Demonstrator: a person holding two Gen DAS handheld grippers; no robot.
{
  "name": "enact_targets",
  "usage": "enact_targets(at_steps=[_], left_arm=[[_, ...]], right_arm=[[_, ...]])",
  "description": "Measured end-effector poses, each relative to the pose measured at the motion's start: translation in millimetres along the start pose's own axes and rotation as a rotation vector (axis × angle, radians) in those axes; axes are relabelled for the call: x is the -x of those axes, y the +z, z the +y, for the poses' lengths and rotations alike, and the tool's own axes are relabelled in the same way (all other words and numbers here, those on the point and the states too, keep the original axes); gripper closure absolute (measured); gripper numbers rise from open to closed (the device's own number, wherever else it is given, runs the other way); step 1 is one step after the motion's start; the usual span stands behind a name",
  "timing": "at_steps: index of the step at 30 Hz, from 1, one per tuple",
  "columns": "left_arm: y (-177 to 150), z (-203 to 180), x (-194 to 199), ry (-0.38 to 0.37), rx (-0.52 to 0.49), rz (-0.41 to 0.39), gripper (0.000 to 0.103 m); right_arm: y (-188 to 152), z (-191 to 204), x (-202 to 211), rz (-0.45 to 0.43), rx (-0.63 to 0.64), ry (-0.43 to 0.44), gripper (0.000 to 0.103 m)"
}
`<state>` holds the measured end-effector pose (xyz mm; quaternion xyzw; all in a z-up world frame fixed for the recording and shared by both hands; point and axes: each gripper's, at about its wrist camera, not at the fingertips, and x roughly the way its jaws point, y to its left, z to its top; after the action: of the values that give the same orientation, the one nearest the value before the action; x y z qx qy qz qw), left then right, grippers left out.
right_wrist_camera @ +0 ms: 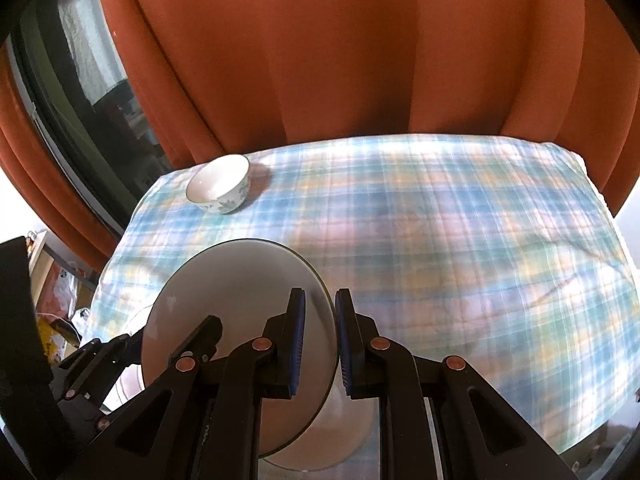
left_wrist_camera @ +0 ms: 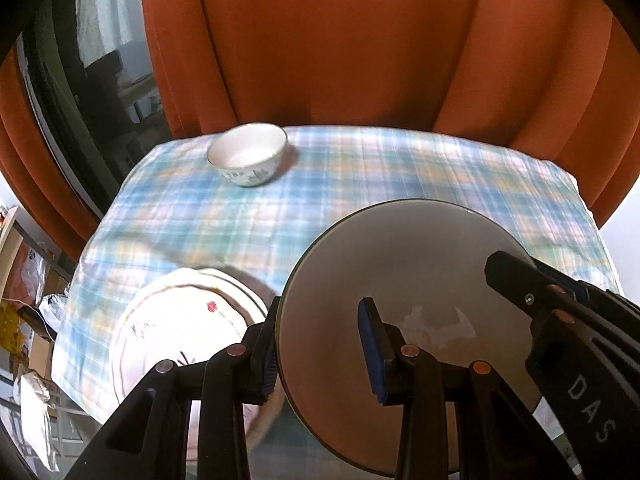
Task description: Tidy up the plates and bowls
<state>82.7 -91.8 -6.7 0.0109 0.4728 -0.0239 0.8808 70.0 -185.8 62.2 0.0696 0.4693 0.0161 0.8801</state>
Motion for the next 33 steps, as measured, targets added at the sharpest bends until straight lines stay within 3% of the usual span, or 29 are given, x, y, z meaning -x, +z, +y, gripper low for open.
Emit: enact_targets(at_steps=[8,22,33], left_arm=[[-18,-11,-17,-0.007,-0.016,0.065,0.069],[-50,0,-40,-0.021,0.018,0.18,0.069],[-55,-3,-55,-0.033,0.027,0.207,0.069]], right_arm=[[-21,-19,-10,0.048,-0.02,-0.002,0.084],[-50,-16,-37,0.179,-0.003,-0.025,0.084],[-57,-13,-53,0.233,0.039,-0.067,0.084]])
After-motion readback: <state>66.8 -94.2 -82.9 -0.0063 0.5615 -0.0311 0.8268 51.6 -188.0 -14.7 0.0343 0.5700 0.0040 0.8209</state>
